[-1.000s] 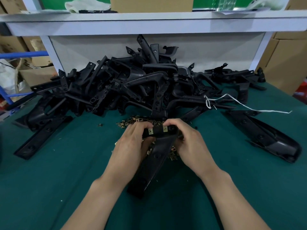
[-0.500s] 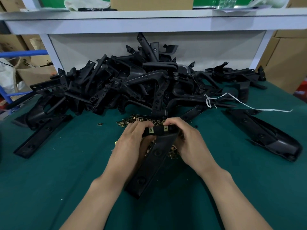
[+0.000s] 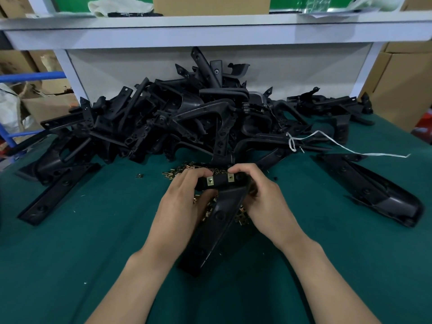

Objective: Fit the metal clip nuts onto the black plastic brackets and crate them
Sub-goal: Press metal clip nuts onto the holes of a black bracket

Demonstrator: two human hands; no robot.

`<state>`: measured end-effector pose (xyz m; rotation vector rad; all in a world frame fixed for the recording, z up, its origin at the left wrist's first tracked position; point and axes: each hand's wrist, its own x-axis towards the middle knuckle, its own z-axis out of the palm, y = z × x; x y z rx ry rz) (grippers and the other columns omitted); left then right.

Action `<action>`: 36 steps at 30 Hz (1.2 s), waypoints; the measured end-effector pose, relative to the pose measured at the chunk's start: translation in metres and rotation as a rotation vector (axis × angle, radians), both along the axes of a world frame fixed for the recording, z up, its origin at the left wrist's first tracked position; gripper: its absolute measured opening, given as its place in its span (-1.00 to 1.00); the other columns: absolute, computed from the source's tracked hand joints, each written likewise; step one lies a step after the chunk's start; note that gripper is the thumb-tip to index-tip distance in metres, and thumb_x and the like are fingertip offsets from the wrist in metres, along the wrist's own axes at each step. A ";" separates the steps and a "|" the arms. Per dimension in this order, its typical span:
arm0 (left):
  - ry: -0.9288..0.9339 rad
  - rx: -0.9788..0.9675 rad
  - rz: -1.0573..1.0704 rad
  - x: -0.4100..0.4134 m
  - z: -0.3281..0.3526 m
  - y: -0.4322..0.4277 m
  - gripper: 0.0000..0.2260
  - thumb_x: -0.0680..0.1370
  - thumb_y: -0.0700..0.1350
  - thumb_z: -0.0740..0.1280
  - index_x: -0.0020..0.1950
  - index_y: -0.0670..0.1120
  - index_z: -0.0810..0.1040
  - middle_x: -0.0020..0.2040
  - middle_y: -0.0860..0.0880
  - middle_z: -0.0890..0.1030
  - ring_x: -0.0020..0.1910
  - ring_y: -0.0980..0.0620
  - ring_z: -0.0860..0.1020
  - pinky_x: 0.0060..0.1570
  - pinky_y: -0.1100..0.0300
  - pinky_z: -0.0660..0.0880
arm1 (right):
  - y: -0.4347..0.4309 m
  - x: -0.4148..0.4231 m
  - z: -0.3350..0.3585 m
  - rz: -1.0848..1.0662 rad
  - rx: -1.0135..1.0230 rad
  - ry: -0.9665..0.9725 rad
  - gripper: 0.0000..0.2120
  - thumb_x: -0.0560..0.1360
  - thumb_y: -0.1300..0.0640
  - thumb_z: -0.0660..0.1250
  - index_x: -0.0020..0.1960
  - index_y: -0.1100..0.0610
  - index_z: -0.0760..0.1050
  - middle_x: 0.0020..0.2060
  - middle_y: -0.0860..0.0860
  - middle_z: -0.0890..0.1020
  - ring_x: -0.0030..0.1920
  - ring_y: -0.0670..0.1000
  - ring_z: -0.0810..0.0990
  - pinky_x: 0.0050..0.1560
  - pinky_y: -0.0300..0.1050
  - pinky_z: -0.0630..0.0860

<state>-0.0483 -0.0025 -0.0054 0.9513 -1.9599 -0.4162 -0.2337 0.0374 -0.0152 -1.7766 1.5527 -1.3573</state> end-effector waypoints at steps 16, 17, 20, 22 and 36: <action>-0.087 0.142 -0.055 0.007 0.004 -0.003 -0.59 0.55 -0.30 0.41 0.27 0.13 0.50 0.10 0.30 0.47 0.13 0.28 0.46 0.01 0.13 0.46 | -0.005 -0.002 -0.001 0.013 0.070 -0.107 -0.56 0.54 0.33 0.35 0.15 -0.22 0.53 -0.07 -0.10 0.68 -0.13 0.32 0.60 -0.13 0.36 0.56; -0.090 0.151 -0.056 0.007 0.004 -0.002 -0.60 0.56 -0.29 0.40 0.27 0.12 0.50 0.10 0.30 0.46 0.13 0.26 0.46 0.05 0.07 0.49 | -0.005 -0.002 -0.001 0.015 0.074 -0.110 -0.56 0.54 0.33 0.35 0.14 -0.23 0.53 -0.08 -0.08 0.68 -0.12 0.34 0.60 -0.13 0.37 0.55; -0.106 0.172 -0.044 0.007 0.004 -0.002 -0.57 0.54 -0.31 0.41 0.28 0.12 0.49 0.11 0.24 0.47 0.10 0.22 0.48 0.07 -0.05 0.53 | -0.004 -0.001 0.001 0.013 0.075 -0.109 -0.56 0.54 0.33 0.36 0.13 -0.23 0.53 -0.05 -0.11 0.68 -0.11 0.31 0.61 -0.10 0.35 0.55; -0.121 0.180 -0.036 0.007 0.003 -0.003 -0.53 0.52 -0.32 0.42 0.28 0.15 0.48 0.12 0.22 0.47 0.09 0.19 0.49 0.07 -0.05 0.53 | -0.003 -0.001 0.002 0.011 0.076 -0.103 -0.55 0.54 0.33 0.37 0.12 -0.25 0.53 -0.09 -0.09 0.68 -0.12 0.32 0.60 -0.12 0.37 0.55; -0.039 0.193 -0.025 0.004 0.001 0.003 -0.59 0.52 -0.05 0.37 0.30 0.27 0.38 0.20 0.30 0.47 0.09 0.19 0.53 0.04 -0.02 0.56 | -0.004 0.004 0.002 0.039 0.073 -0.235 -0.63 0.54 0.27 0.40 0.17 -0.16 0.53 -0.08 -0.14 0.69 -0.18 -0.10 0.64 -0.21 -0.21 0.54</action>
